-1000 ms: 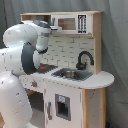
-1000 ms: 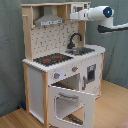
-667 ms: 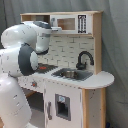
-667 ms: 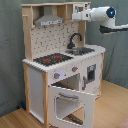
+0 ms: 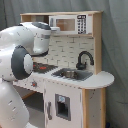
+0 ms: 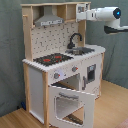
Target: Play with the kitchen
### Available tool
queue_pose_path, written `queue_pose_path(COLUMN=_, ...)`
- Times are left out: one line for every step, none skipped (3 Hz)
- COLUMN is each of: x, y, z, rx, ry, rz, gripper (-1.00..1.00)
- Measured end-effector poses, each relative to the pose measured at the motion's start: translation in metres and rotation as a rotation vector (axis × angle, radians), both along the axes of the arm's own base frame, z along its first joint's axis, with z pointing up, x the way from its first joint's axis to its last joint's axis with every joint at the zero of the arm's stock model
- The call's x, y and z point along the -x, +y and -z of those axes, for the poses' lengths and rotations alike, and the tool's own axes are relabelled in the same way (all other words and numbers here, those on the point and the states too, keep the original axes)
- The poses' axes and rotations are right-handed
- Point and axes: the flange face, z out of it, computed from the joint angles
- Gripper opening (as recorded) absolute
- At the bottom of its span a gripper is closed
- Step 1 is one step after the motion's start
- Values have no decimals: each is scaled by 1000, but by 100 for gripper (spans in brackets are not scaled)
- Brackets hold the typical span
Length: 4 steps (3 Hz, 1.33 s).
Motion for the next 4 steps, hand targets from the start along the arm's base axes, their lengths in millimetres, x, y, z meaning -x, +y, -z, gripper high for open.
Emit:
queue_pose_path(x=3, y=2, z=-2, rx=-1, ry=-4, rz=-4, gripper=100)
queue_pose_path(x=23, y=13, z=-14, rx=-4, ry=-38, rz=-18, gripper=100)
queue_pose_path(x=68, y=19, z=-54, rx=-23, ry=-147, rz=-29, gripper=100)
queue_pose_path(x=118, y=45, z=-82, rx=-53, ry=-240, rz=-59, gripper=100)
